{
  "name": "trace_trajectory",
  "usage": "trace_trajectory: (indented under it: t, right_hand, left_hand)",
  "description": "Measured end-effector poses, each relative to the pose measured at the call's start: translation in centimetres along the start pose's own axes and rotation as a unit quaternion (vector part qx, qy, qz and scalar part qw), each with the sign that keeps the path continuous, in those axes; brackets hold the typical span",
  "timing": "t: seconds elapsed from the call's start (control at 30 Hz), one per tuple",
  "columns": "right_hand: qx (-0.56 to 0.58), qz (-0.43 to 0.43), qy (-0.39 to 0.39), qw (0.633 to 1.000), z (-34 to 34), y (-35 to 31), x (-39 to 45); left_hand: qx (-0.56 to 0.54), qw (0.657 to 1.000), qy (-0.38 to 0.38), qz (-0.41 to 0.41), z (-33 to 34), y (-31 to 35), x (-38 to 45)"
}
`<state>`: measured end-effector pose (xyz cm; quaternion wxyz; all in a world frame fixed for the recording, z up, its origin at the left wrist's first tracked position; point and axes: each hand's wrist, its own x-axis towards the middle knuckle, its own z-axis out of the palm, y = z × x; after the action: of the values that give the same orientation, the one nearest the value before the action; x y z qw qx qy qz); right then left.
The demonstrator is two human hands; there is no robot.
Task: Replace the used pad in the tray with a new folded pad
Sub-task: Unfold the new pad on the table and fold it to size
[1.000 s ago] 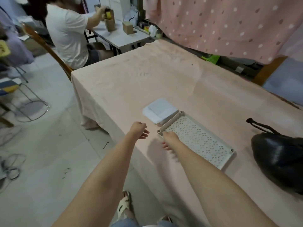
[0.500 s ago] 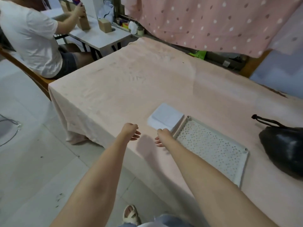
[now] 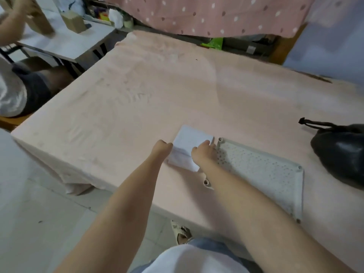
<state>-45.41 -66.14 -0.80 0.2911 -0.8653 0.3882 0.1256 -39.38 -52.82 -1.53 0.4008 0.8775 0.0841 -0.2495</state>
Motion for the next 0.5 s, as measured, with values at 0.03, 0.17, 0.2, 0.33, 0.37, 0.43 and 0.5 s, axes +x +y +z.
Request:
trace_trajectory:
  t: [0.03, 0.17, 0.2, 0.33, 0.37, 0.43, 0.5]
  right_hand:
    - [0.021, 0.024, -0.006, 0.999, 0.2, -0.2, 0.6]
    - [0.071, 0.104, -0.009, 0.992, 0.7, -0.8, 2.1]
    - [0.071, 0.109, -0.002, 0.991, 0.8, -0.8, 2.2]
    - [0.077, 0.143, 0.005, 0.987, 1.0, -1.1, 2.8]
    - [0.089, 0.151, 0.001, 0.985, 1.0, -1.2, 3.0]
    - [0.123, 0.159, -0.016, 0.98, 1.3, -1.6, 3.5]
    - [0.137, 0.162, -0.007, 0.977, 1.5, -2.3, 3.4]
  left_hand:
    - [0.016, 1.0, -0.007, -0.001, 0.3, 0.5, 0.6]
    - [0.035, 0.999, -0.034, -0.007, 1.6, 1.9, 2.6]
    - [0.042, 0.998, -0.034, -0.014, 1.8, 1.8, 3.2]
    - [0.017, 0.997, -0.07, -0.041, 1.5, 1.7, 4.3]
    - [0.007, 0.996, -0.081, -0.046, 1.2, 1.7, 4.6]
    - [0.012, 0.994, -0.102, -0.041, 0.3, 1.7, 5.6]
    - [0.024, 0.993, -0.116, -0.016, -0.7, 1.8, 6.9]
